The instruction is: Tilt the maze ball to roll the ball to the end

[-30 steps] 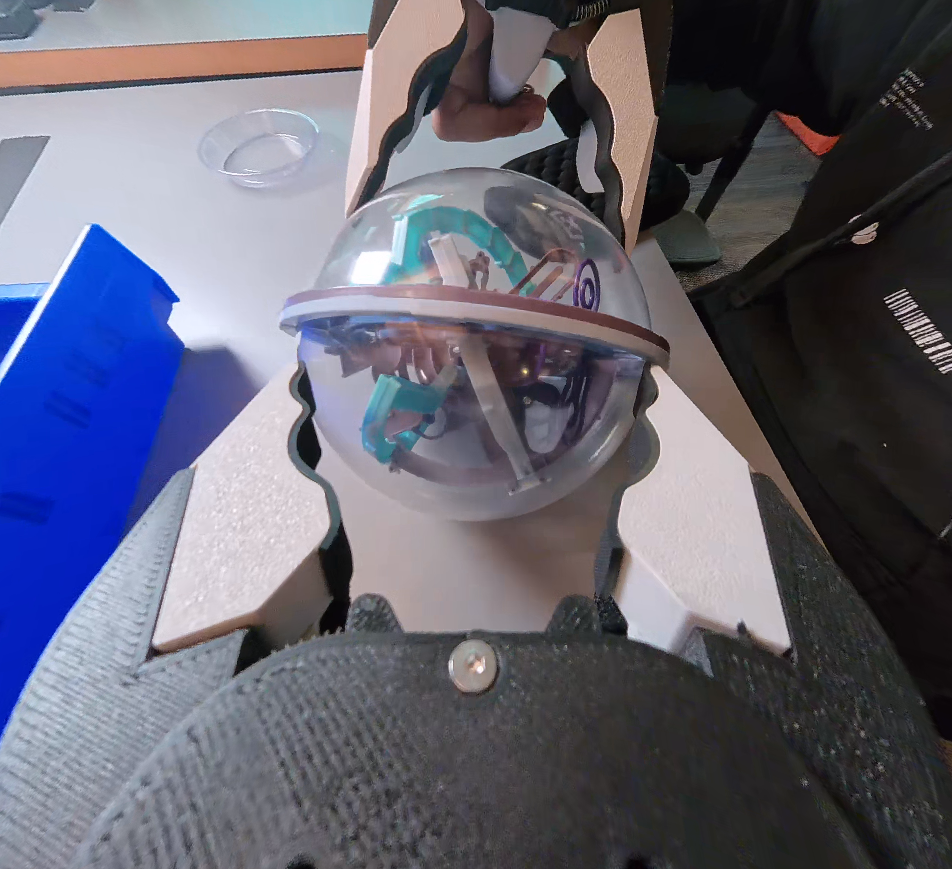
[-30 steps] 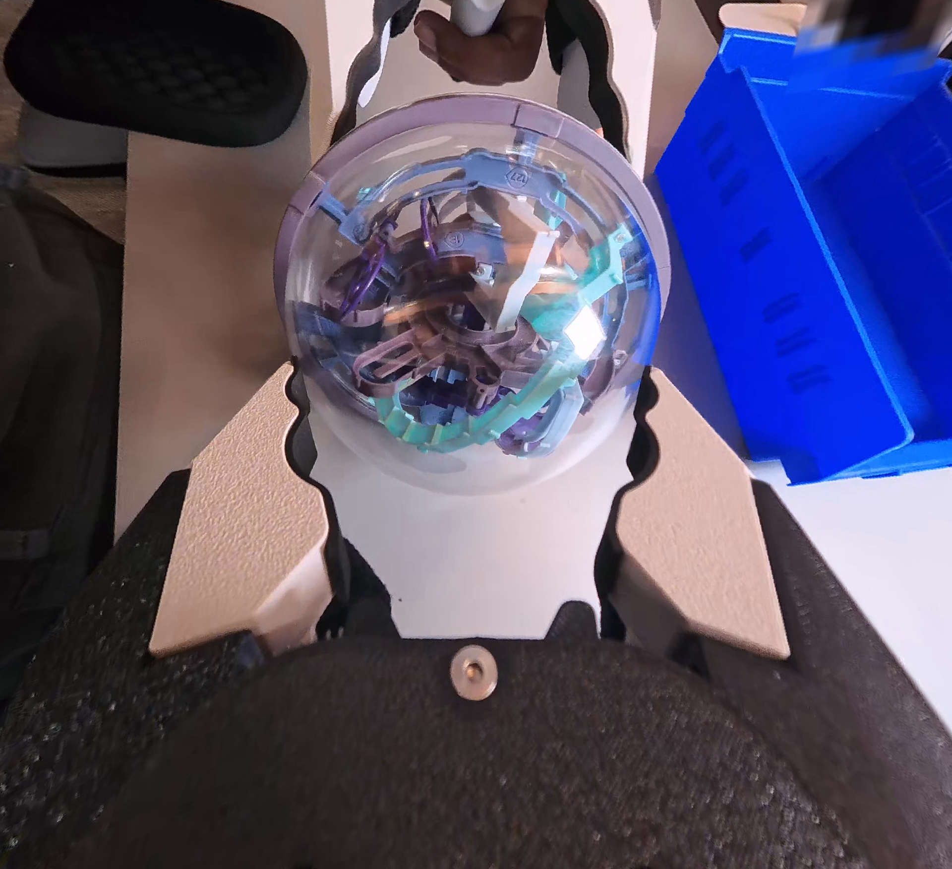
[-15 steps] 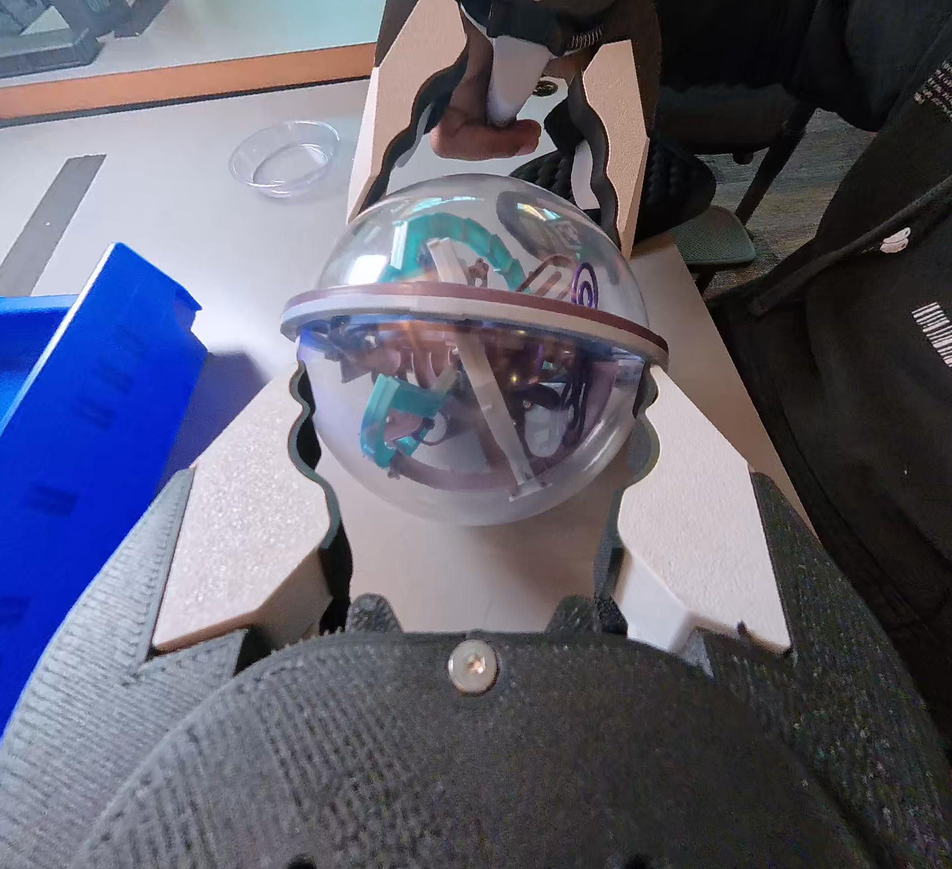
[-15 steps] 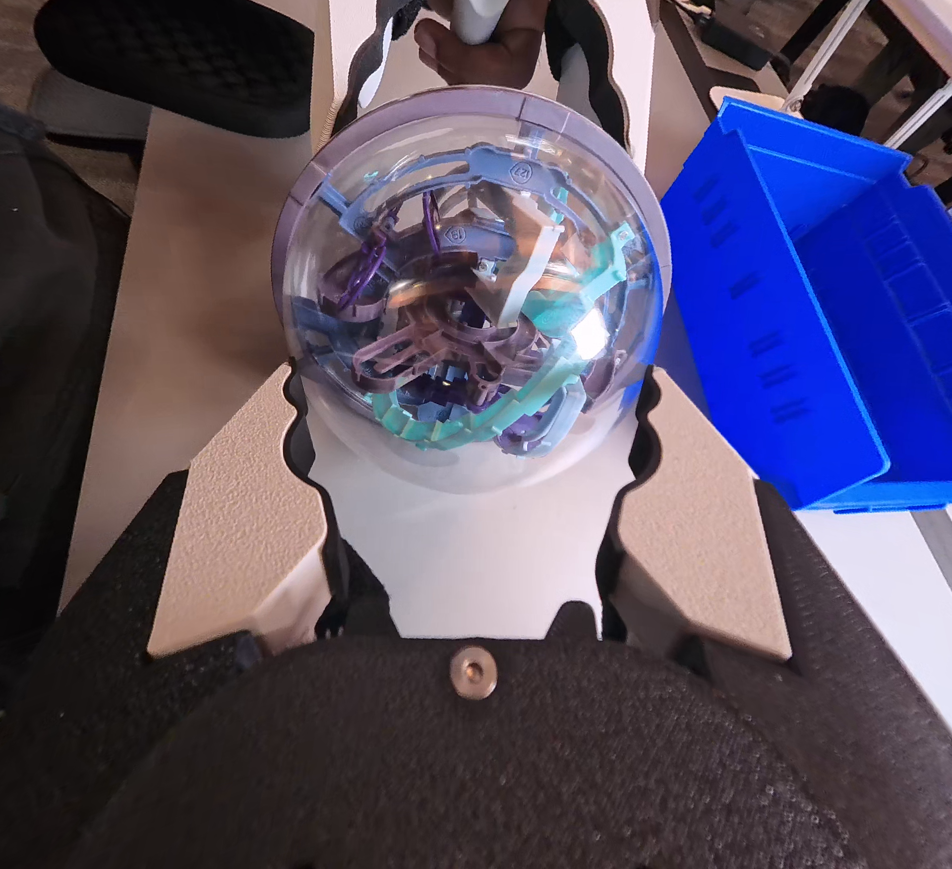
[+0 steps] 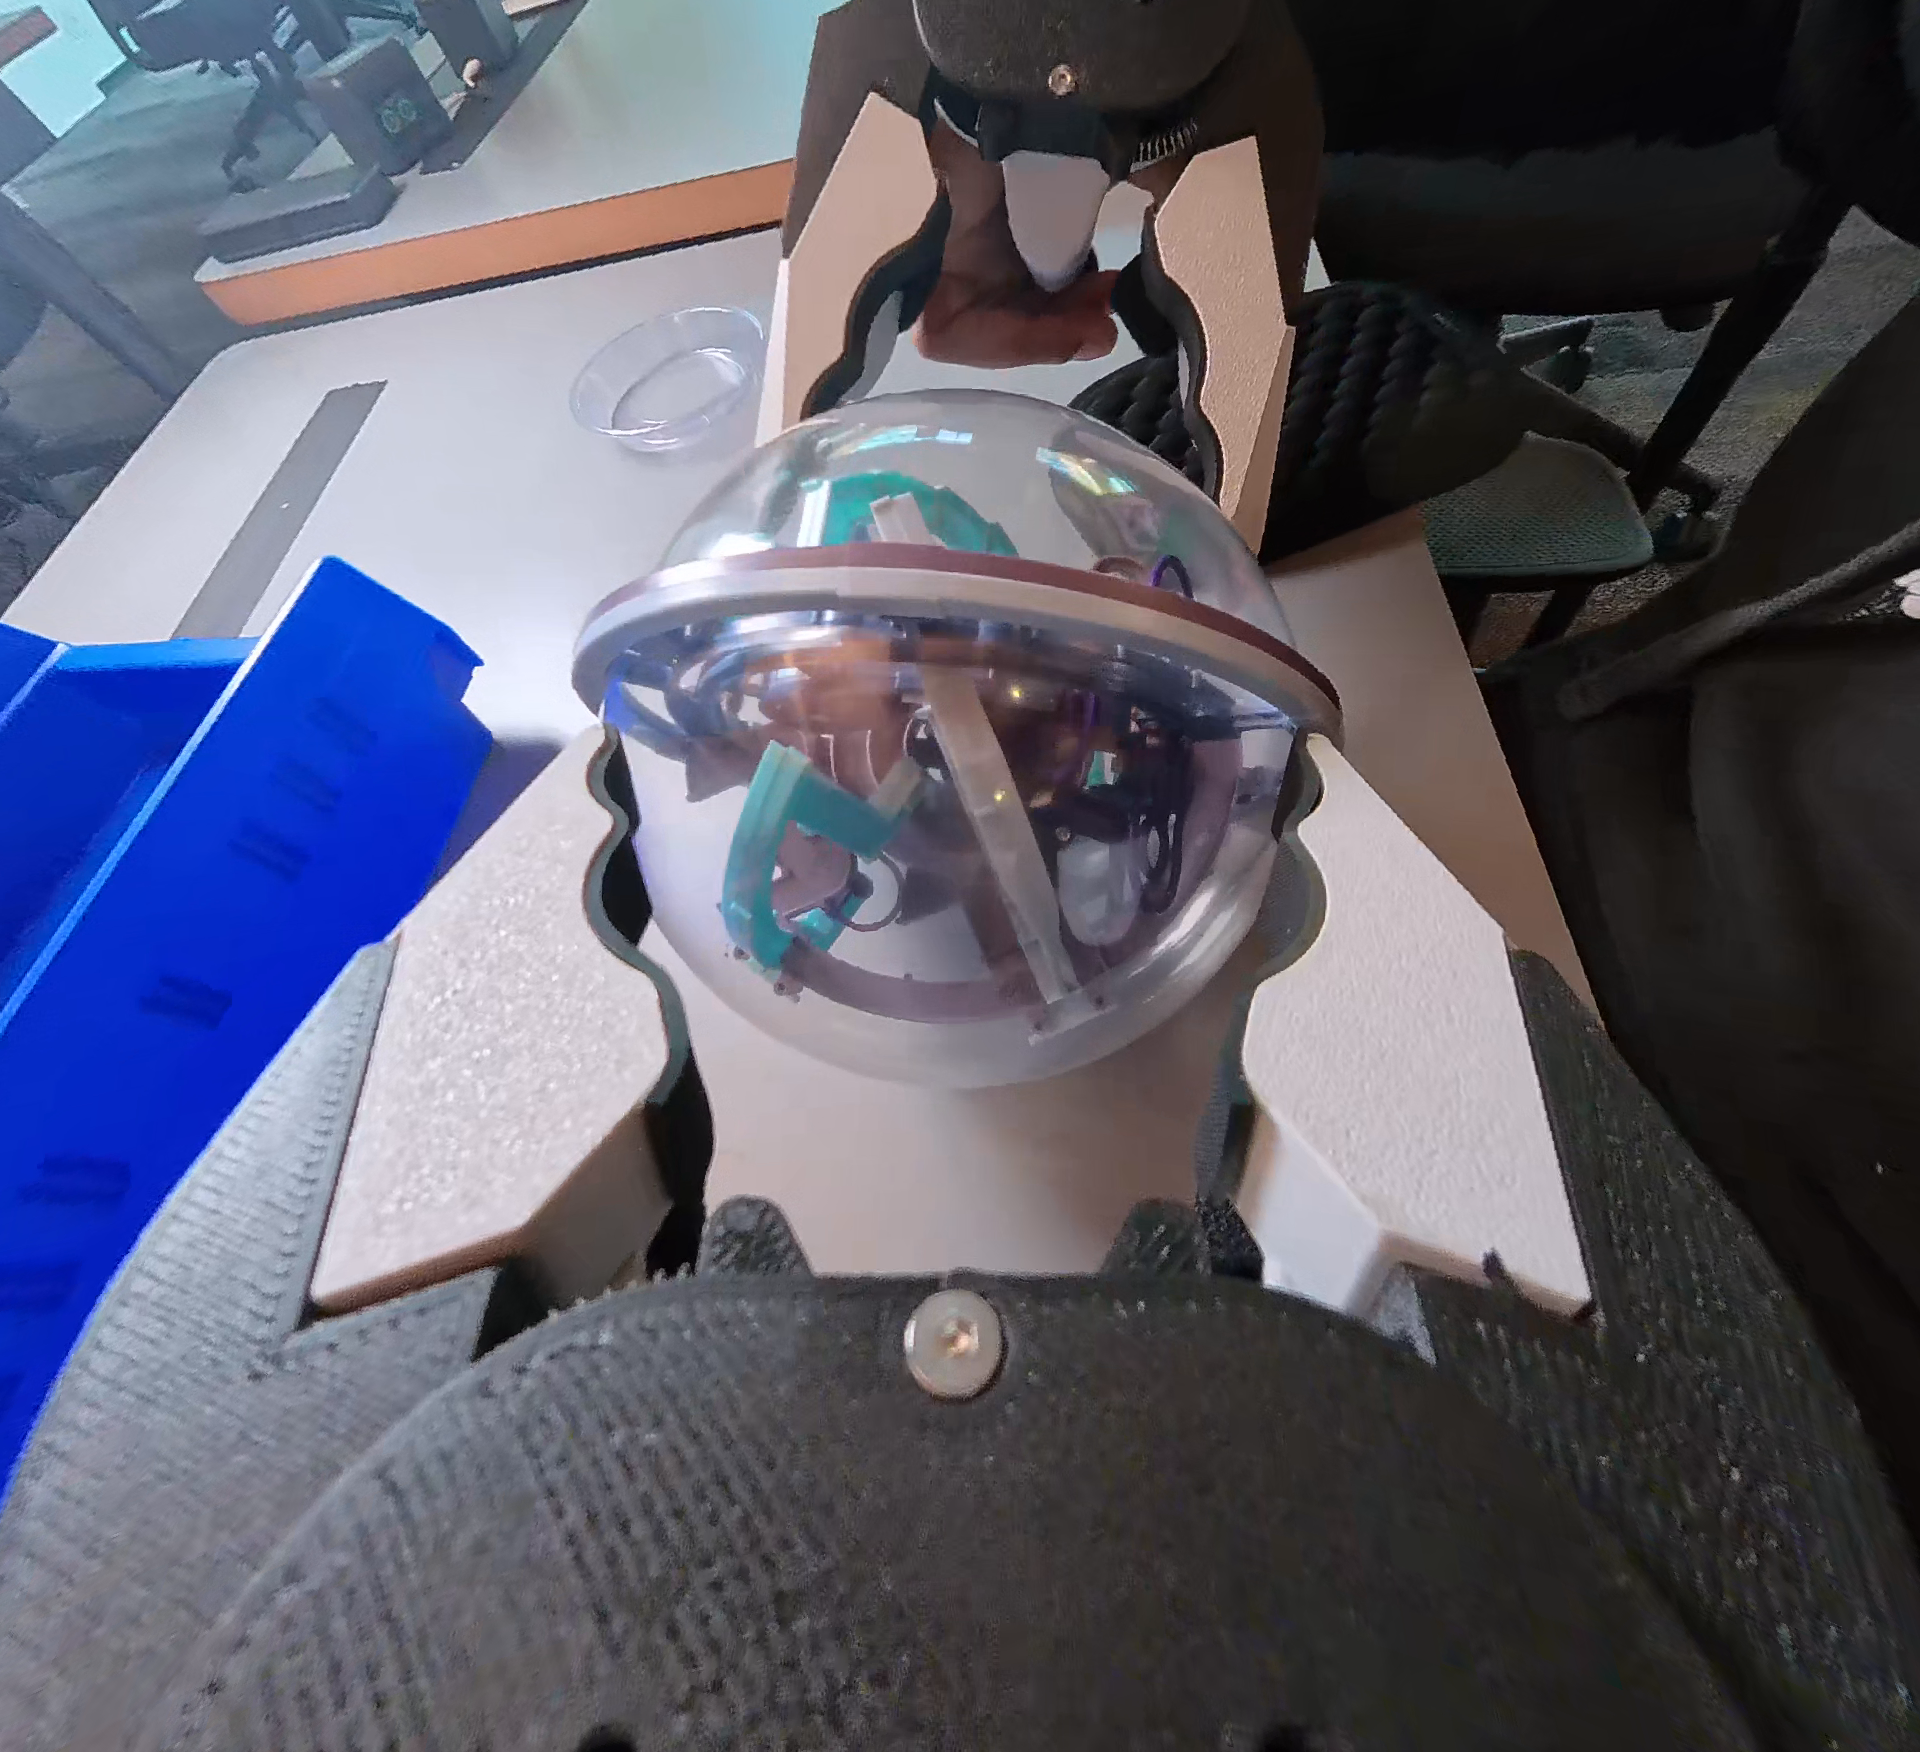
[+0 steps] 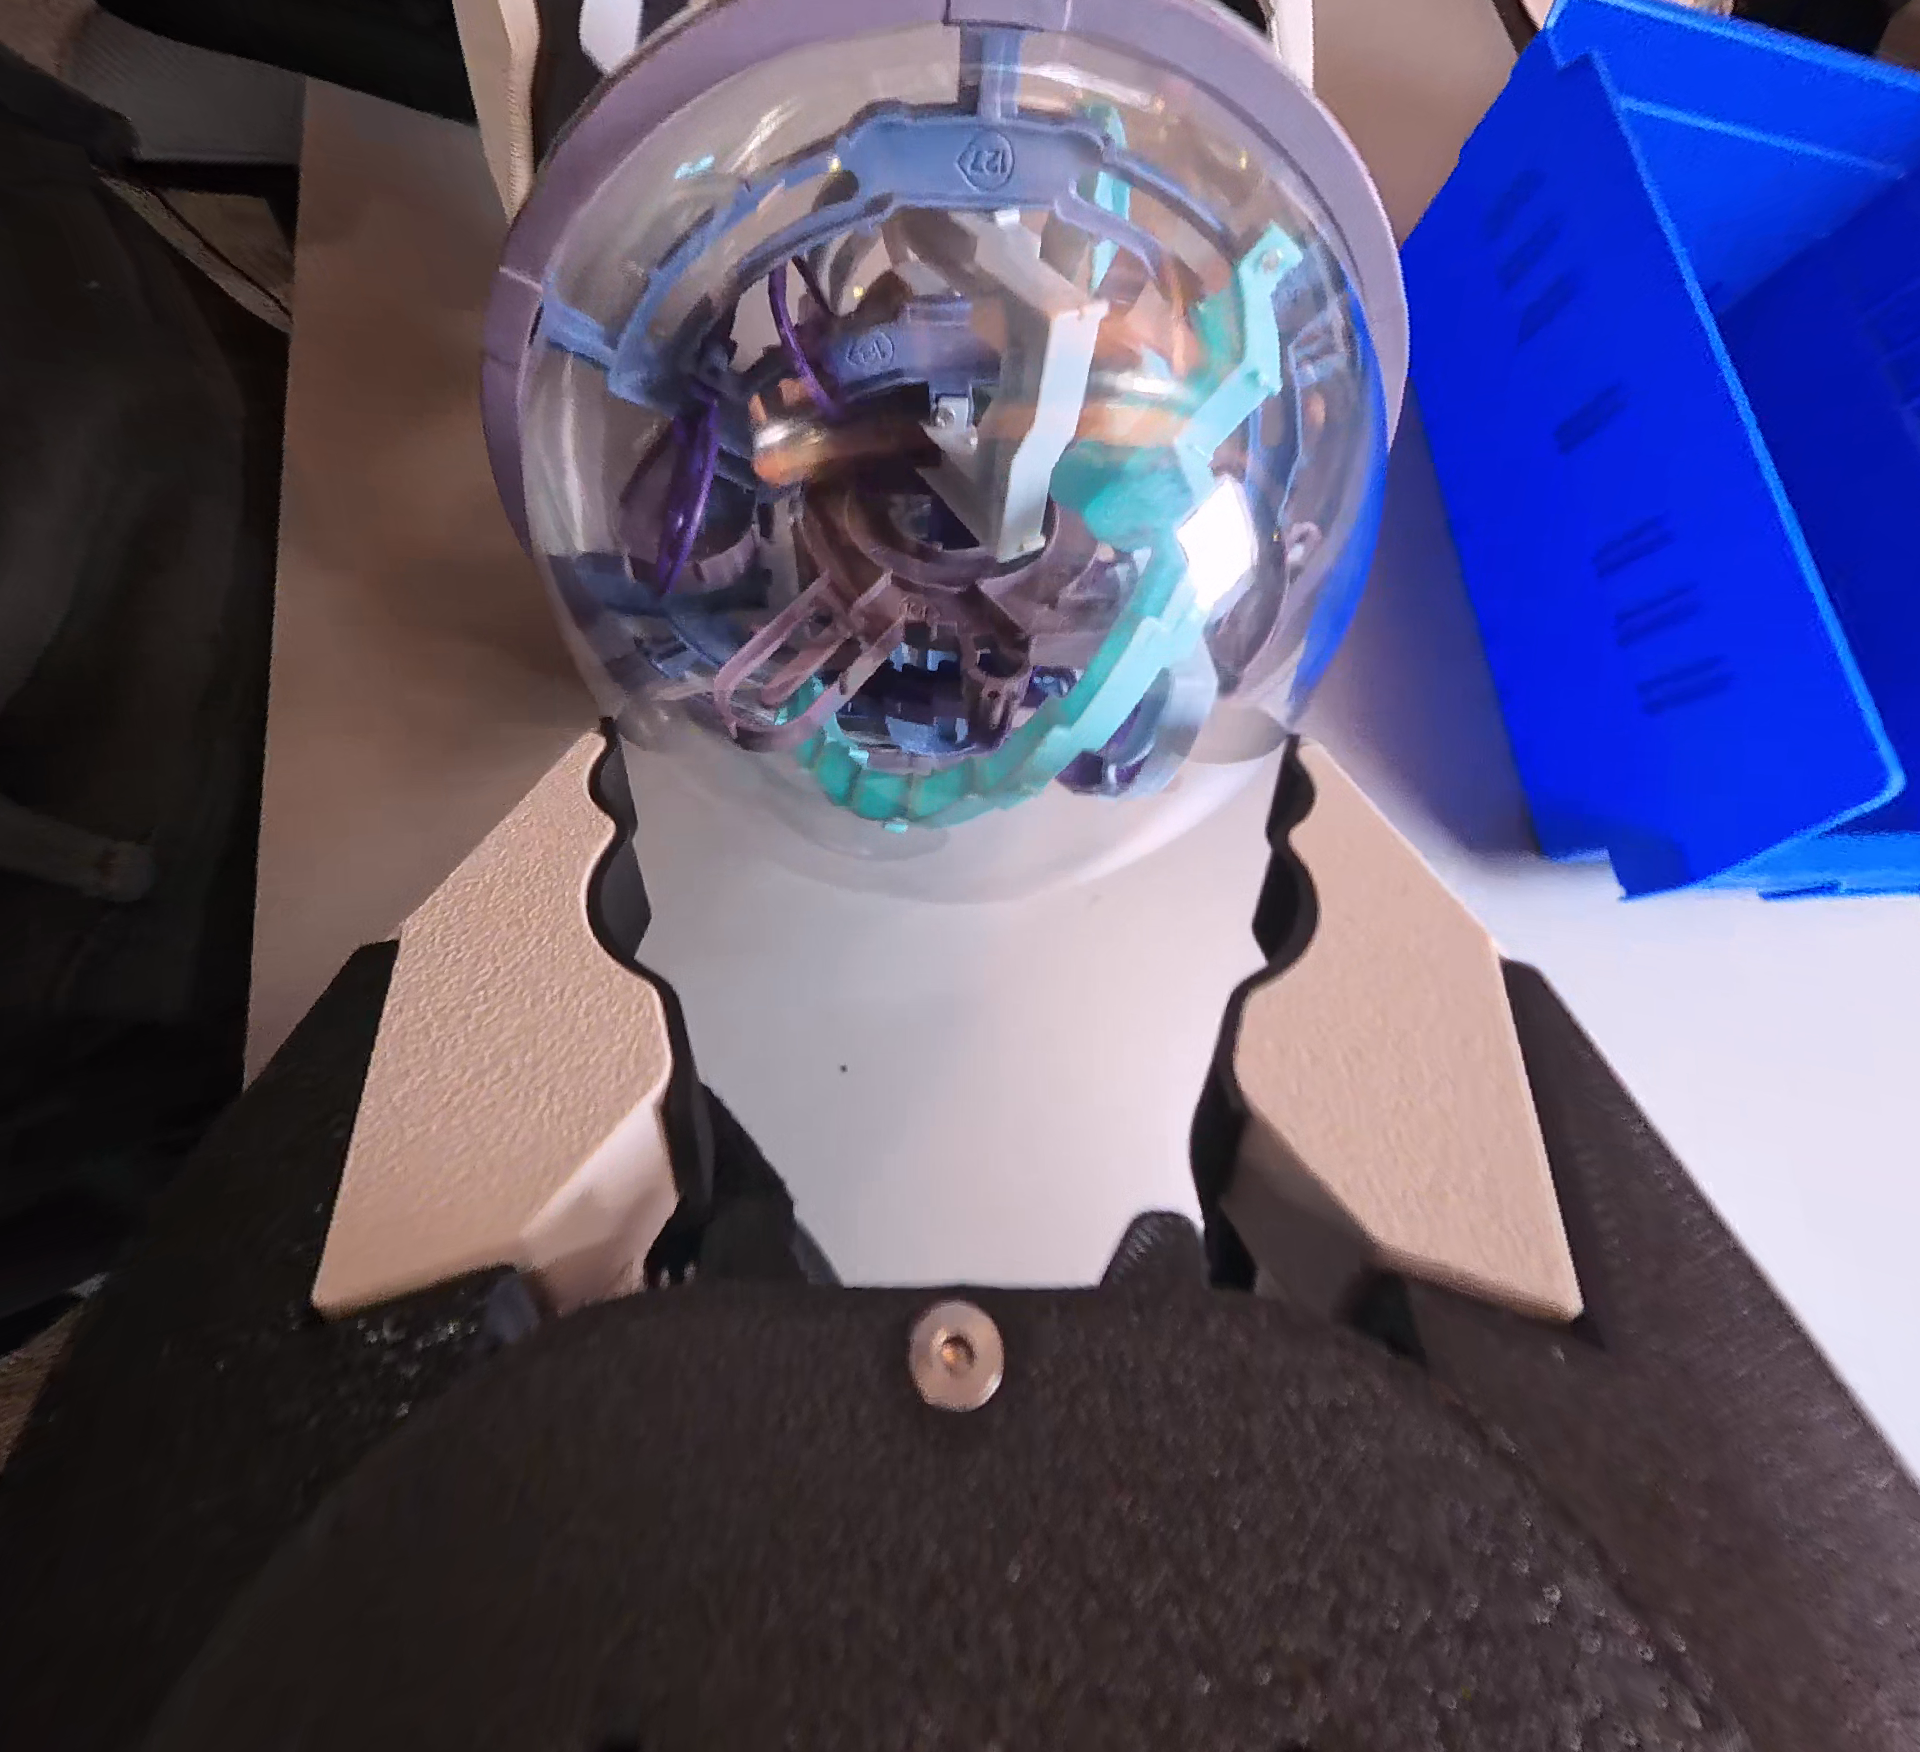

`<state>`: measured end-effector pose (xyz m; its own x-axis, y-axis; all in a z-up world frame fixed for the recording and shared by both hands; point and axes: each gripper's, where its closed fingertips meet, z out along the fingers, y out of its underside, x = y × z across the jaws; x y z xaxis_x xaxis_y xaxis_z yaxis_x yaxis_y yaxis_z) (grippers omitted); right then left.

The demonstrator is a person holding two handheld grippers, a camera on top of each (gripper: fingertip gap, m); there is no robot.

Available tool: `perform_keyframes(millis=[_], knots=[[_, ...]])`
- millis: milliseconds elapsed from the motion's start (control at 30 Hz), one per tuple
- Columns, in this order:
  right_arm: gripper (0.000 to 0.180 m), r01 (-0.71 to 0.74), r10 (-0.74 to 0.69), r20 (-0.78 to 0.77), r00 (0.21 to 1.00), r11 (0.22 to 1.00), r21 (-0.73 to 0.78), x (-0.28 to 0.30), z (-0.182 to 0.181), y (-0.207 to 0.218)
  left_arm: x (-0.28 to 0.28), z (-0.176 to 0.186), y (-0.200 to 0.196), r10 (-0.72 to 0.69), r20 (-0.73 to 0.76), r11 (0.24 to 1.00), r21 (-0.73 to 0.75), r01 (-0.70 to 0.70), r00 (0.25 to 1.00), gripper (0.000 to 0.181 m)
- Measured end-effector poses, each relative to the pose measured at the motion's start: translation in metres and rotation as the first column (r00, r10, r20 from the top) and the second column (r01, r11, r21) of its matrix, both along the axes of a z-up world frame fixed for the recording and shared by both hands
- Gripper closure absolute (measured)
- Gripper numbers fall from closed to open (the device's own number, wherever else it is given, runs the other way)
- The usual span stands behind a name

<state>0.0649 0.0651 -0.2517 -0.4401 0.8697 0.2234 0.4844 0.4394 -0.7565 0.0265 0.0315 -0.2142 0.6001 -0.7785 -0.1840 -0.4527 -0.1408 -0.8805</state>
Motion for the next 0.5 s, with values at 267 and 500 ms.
perform_keyframes(millis=[267,500], knots=[[0.067,0.132,-0.133,0.010,0.991,0.989,0.062,0.029,-0.009,0.002,0.013,-0.006,-0.002,0.047,0.025,0.999,-0.003,-0.047,0.999,0.066],[0.066,0.053,-0.053,-0.035,0.998,0.998,0.025,0.026,-0.012,0.003,0.022,-0.001,-0.003,0.054,-0.027,0.996,0.071,-0.051,0.998,0.066]])
